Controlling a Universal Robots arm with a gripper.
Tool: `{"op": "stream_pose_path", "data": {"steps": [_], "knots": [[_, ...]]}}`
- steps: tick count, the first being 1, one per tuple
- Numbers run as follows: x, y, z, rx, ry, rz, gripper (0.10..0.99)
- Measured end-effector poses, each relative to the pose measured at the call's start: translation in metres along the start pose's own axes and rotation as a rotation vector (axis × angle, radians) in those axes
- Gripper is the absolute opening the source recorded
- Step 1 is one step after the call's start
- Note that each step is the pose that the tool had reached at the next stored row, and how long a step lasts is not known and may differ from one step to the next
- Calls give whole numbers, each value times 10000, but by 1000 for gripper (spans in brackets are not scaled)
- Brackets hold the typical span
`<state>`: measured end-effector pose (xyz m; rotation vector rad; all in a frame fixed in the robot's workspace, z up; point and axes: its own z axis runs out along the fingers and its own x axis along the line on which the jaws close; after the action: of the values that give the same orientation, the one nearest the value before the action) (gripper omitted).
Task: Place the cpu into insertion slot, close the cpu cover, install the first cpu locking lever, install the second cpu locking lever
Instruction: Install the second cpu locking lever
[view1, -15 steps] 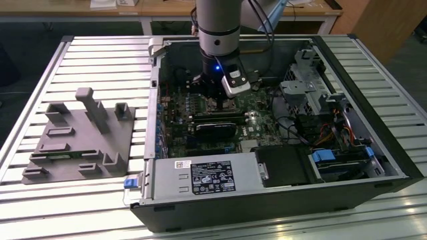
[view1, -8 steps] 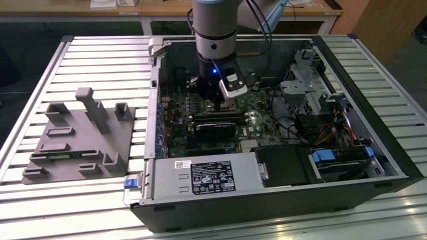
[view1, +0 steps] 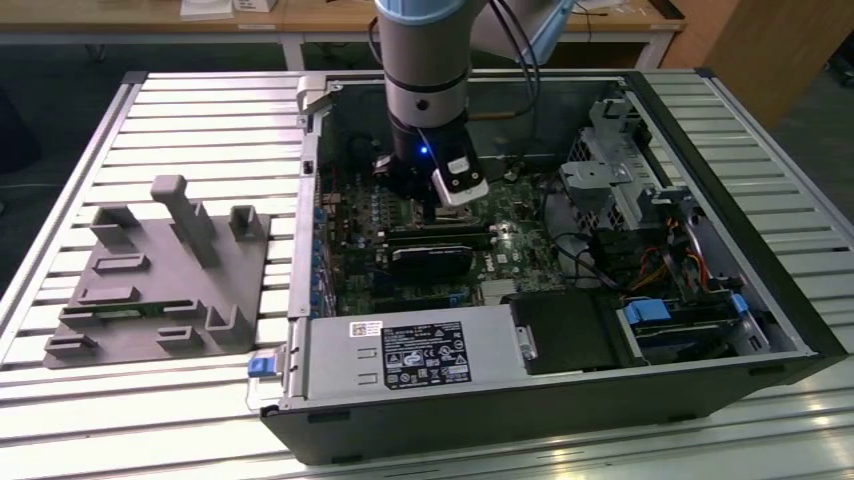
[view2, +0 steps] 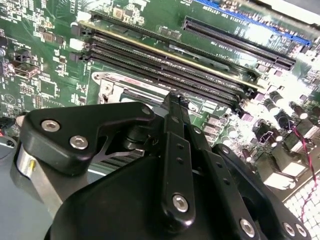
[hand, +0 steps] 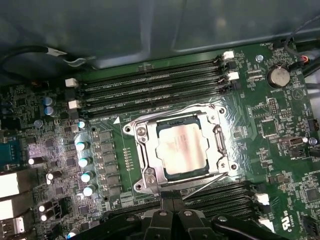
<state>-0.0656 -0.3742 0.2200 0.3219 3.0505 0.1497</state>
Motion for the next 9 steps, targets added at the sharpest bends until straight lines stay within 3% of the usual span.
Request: {"op": "stream_pose_path", "data": {"steps": [9], "knots": [[-10,-121,28,-275,60,-3,106]]}}
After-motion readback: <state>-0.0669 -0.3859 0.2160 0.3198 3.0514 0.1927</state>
